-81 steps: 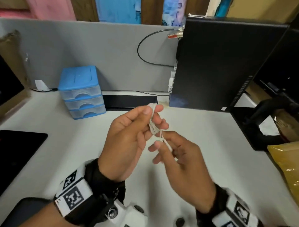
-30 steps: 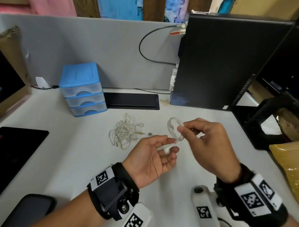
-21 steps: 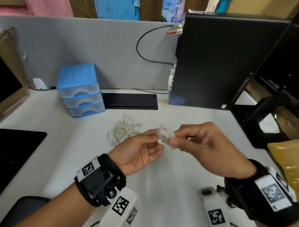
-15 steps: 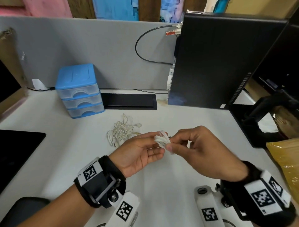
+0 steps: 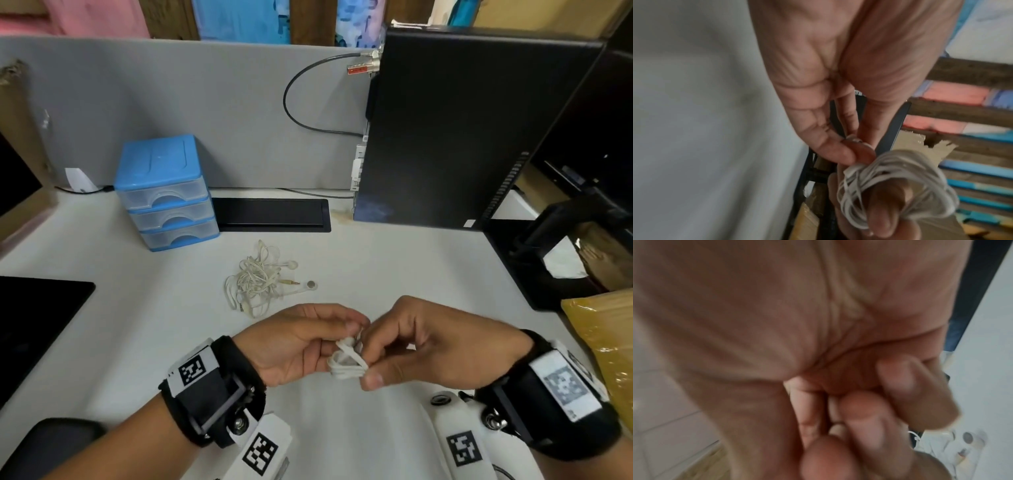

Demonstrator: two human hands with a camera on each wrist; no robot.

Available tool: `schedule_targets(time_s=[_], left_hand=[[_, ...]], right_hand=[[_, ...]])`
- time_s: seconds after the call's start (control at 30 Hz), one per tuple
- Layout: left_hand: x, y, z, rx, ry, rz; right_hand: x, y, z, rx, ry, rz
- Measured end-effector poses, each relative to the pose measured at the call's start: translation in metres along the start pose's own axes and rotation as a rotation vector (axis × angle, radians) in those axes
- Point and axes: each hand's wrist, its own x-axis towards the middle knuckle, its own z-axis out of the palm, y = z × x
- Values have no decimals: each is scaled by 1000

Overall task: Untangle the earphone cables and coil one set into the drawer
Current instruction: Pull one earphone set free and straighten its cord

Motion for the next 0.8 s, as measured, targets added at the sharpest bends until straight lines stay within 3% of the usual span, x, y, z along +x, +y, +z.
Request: schedule_targets(time_s=[0.1,0.33,0.5,0.63,0.8], left_hand=[[2,-4,1,77,48,9],[5,3,0,26,183,132],[7,2,-5,-88,227,85],[9,1,-10,-171,259,25],[10,1,-13,-261,246,9]], right_hand=[[3,4,-1,-19,38,47],[11,10,-8,43,381,-37],[22,15,0,202,506,-73],[34,23,11,183,682,-87],[38,25,17,343,762,-148]])
